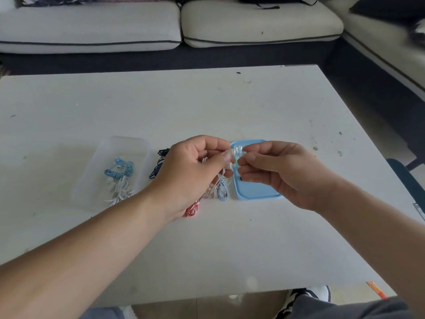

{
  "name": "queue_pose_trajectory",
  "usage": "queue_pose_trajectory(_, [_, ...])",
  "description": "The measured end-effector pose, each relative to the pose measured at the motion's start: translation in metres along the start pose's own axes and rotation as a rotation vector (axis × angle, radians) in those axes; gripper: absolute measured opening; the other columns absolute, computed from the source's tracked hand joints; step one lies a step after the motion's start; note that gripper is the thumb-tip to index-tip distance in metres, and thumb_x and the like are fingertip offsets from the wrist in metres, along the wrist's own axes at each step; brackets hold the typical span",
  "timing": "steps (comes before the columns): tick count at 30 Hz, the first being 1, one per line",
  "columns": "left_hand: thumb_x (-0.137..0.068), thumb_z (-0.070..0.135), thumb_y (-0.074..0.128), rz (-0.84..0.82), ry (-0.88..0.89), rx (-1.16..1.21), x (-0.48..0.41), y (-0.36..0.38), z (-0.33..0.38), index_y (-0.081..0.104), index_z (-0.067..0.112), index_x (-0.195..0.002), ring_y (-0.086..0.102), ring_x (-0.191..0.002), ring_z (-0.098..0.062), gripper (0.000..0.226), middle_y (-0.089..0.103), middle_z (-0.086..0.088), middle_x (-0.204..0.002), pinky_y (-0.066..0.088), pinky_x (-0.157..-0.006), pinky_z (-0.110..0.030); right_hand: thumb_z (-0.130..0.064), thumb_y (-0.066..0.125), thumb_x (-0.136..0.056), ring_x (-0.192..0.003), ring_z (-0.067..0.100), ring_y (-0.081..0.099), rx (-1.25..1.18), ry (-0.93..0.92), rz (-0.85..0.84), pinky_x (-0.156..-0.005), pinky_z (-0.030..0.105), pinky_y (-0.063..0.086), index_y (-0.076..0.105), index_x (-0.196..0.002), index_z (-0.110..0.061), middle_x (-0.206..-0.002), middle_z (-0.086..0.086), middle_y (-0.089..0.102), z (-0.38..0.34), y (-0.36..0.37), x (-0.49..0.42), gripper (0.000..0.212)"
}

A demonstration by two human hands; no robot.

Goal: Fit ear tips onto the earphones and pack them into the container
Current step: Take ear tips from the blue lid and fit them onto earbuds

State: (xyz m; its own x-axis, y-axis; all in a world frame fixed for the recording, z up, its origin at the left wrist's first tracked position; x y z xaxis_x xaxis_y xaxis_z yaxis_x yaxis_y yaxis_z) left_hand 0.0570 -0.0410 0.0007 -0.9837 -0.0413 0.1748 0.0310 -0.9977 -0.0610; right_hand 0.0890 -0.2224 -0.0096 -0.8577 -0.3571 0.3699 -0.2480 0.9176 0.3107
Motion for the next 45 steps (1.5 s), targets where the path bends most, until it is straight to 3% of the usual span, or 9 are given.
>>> queue_pose_trajectory(8, [-0.092,0.013,0.077,-0.028,0.026,0.004,0.001,0.001,0.001,0.077,0.018,-0.096,0.078,-0.077,-0.022,0.006,0.076,0.004,-0.081,0.062,-0.070,-0.032,-0.004,0.071,-0.079,-0.074,0.021,0.074,-0.021,0.000,-0.059,-0.070,0.026,0.061,0.073,-0.088,0.000,-0.083,0.015,0.073,0.002,0.004,-0.003,0.010])
queue_pose_trajectory(17, [-0.092,0.010,0.075,-0.027,0.058,0.006,0.001,0.002,0.003,0.076,0.017,-0.095,0.075,-0.070,-0.015,0.007,0.075,0.007,-0.076,0.055,-0.061,-0.021,-0.013,0.069,-0.084,-0.078,0.019,0.070,-0.012,0.006,-0.122,-0.073,0.026,0.060,0.072,-0.092,-0.001,-0.085,0.013,0.070,0.007,0.008,-0.004,0.014])
queue_pose_trajectory(21, [-0.092,0.012,0.075,-0.011,0.058,0.016,0.001,0.002,0.003,0.076,0.019,-0.093,0.077,-0.072,-0.017,0.007,0.075,0.007,-0.077,0.058,-0.064,-0.025,-0.012,0.069,-0.083,-0.078,0.019,0.070,-0.018,-0.007,-0.123,-0.071,0.025,0.059,0.069,-0.097,0.002,-0.085,0.013,0.071,0.006,0.011,-0.004,0.020])
queue_pose_trajectory(29, [-0.094,0.010,0.073,0.030,0.099,-0.024,0.003,-0.001,0.007,0.075,0.017,-0.096,0.071,-0.065,-0.005,0.007,0.075,0.008,-0.075,0.057,-0.064,-0.023,-0.006,0.066,-0.090,-0.090,0.029,0.072,-0.051,-0.013,-0.085,-0.070,0.024,0.059,0.067,-0.103,0.006,-0.092,0.021,0.069,0.009,0.017,-0.006,0.018])
queue_pose_trajectory(32, [-0.094,0.013,0.074,0.055,0.125,-0.070,0.003,-0.004,0.010,0.076,0.019,-0.096,0.071,-0.069,-0.014,0.007,0.077,0.004,-0.079,0.061,-0.068,-0.036,-0.009,0.067,-0.088,-0.086,0.022,0.073,-0.066,-0.018,-0.094,-0.072,0.024,0.060,0.068,-0.100,0.004,-0.089,0.017,0.070,0.010,0.021,-0.006,0.018])
queue_pose_trajectory(35, [-0.094,0.015,0.074,0.076,0.131,-0.095,0.004,-0.005,0.010,0.076,0.021,-0.096,0.069,-0.077,-0.040,0.007,0.078,-0.001,-0.080,0.060,-0.067,-0.046,-0.013,0.068,-0.085,-0.087,0.022,0.072,-0.066,-0.035,-0.088,-0.072,0.024,0.060,0.071,-0.093,-0.001,-0.088,0.013,0.072,0.012,0.025,-0.006,0.015])
queue_pose_trajectory(37, [-0.094,0.014,0.074,0.079,0.141,-0.110,0.002,-0.007,0.010,0.076,0.020,-0.096,0.071,-0.075,-0.032,0.007,0.078,-0.001,-0.081,0.060,-0.065,-0.039,-0.014,0.068,-0.084,-0.088,0.022,0.071,-0.062,-0.049,-0.080,-0.072,0.024,0.059,0.074,-0.086,-0.005,-0.088,0.011,0.074,0.012,0.028,-0.005,0.011])
queue_pose_trajectory(40, [-0.094,0.010,0.074,0.083,0.169,-0.100,0.000,-0.010,0.011,0.076,0.014,-0.098,0.072,-0.071,-0.002,0.006,0.078,0.006,-0.080,0.053,-0.064,-0.014,-0.012,0.068,-0.085,-0.095,0.026,0.071,-0.088,-0.062,-0.064,-0.076,0.026,0.060,0.075,-0.089,-0.004,-0.095,0.017,0.073,0.011,0.029,-0.005,0.012])
queue_pose_trajectory(45, [-0.094,0.014,0.075,0.088,0.144,-0.116,0.000,-0.010,0.010,0.076,0.015,-0.098,0.068,-0.065,0.003,0.005,0.077,0.010,-0.076,0.049,-0.062,-0.009,-0.004,0.067,-0.089,-0.093,0.032,0.073,-0.054,-0.097,-0.001,-0.076,0.028,0.060,0.072,-0.095,0.004,-0.095,0.024,0.072,0.009,0.027,-0.005,0.011])
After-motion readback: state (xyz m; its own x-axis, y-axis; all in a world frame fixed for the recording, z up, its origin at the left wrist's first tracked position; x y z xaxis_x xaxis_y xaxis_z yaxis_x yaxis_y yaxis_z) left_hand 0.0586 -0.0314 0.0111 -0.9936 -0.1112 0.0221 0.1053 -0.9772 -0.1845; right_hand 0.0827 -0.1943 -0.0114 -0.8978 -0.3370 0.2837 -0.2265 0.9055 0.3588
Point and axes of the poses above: each hand's wrist, its own x-axis away from the middle knuckle, its own y-axis out of the palm, z = x × y, the point moved 5 cm from there along -x, towards the middle knuckle
